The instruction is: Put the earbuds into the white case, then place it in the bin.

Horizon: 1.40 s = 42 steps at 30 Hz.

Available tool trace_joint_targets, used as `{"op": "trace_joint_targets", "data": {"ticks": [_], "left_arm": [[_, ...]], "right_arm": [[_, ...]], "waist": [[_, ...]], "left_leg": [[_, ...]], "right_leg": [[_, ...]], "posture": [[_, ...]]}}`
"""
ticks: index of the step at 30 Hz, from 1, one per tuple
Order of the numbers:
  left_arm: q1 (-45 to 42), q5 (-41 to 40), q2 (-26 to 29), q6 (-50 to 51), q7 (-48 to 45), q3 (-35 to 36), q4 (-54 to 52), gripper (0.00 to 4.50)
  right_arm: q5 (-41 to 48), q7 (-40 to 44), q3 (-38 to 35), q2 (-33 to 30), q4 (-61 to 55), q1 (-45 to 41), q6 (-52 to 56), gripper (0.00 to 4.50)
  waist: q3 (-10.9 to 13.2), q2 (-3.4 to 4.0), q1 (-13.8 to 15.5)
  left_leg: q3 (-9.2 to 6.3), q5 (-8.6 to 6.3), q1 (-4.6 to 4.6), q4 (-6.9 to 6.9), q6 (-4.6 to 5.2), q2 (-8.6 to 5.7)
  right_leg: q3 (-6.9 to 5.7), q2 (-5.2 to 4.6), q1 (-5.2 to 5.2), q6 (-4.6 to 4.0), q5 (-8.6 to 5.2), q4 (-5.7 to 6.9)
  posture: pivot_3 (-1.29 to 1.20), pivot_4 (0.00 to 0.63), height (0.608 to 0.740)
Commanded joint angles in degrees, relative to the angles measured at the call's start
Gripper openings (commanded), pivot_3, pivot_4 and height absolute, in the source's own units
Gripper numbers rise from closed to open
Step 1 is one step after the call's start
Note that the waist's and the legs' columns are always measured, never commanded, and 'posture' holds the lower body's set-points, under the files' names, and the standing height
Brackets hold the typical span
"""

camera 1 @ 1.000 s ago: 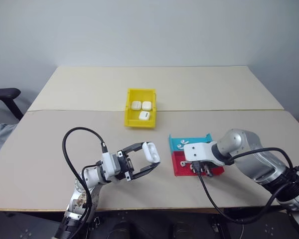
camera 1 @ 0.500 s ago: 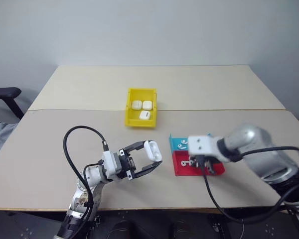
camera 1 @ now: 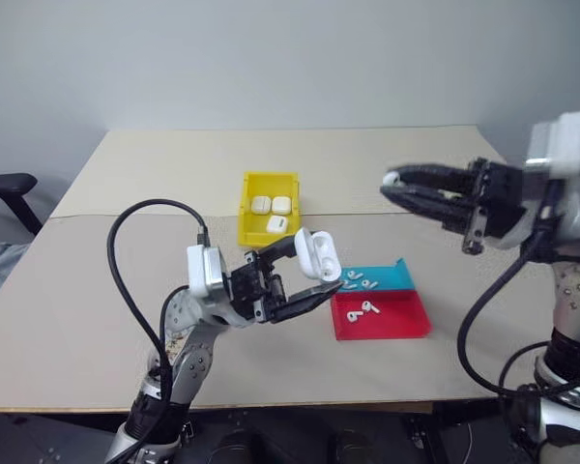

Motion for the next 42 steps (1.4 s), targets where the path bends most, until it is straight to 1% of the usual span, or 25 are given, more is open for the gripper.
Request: {"op": "trace_joint_targets", "data": {"ticks": [1, 5, 11, 15, 27, 42], "left_arm": [[-1.6, -2.0, -0.3, 1.1, -1.9, 0.6, -1.9, 2.78], [-1.9, -1.6, 0.7, 2.6, -2.7, 0.8, -2.4, 2.78], [-1.9, -0.6, 1.8, 4.0, -3.1, 1.0, -2.3, 2.78], [-1.8, -0.7, 1.9, 4.5, -3.2, 1.2, -2.7, 2.78], [-1.7, 0.1, 2.1, 4.4, -3.5, 1.2, -2.6, 2.78], [-1.3, 1.0, 2.2, 3.9, -4.5, 1.4, -2.2, 2.78]], "right_arm": [[5.7, -0.1, -0.8, 1.9, -3.2, 0.7, -5.7, 0.97], [8.8, 1.5, 2.1, 3.2, -4.6, 3.1, -9.1, 0.97], [6.4, 3.8, 9.4, 5.1, -2.5, 5.2, -15.6, 0.97], [4.6, 5.3, 12.7, 5.0, -0.4, 5.4, -19.0, 0.97], [1.1, 6.0, 16.3, 4.2, 2.8, 6.8, -24.9, 0.97], [-0.5, 5.9, 18.8, 3.1, 4.1, 7.0, -26.6, 0.97]], "waist": [[0.0, 0.00, 0.1], [0.0, 0.00, 0.2], [0.0, 0.02, 0.2], [0.0, 0.02, 0.3], [0.0, 0.02, 0.5], [0.0, 0.02, 0.5]], "left_leg": [[0.01, 0.00, 0.00, 0.01, 0.00, 0.00], [0.03, -0.02, 0.00, 0.03, 0.03, -0.03], [0.01, -0.01, 0.06, 0.02, 0.02, -0.02], [0.02, -0.01, 0.05, 0.02, 0.02, -0.02], [0.04, -0.01, 0.05, 0.02, 0.02, -0.02], [0.05, -0.01, 0.05, 0.02, 0.02, -0.02]], "right_leg": [[0.02, -0.01, 0.01, 0.00, 0.00, -0.01], [0.02, -0.04, 0.07, 0.01, 0.01, -0.08], [0.02, -0.02, 0.09, 0.00, 0.01, -0.03], [0.02, -0.02, 0.09, 0.00, 0.00, -0.06], [0.01, -0.03, 0.09, 0.00, 0.01, -0.07], [0.01, -0.03, 0.09, 0.00, 0.01, -0.07]], "posture": [[0.00, 0.150, 0.740], [0.00, 0.150, 0.740], [0.00, 0.150, 0.740], [0.00, 0.150, 0.740], [0.00, 0.150, 0.740], [0.00, 0.150, 0.740]]}}
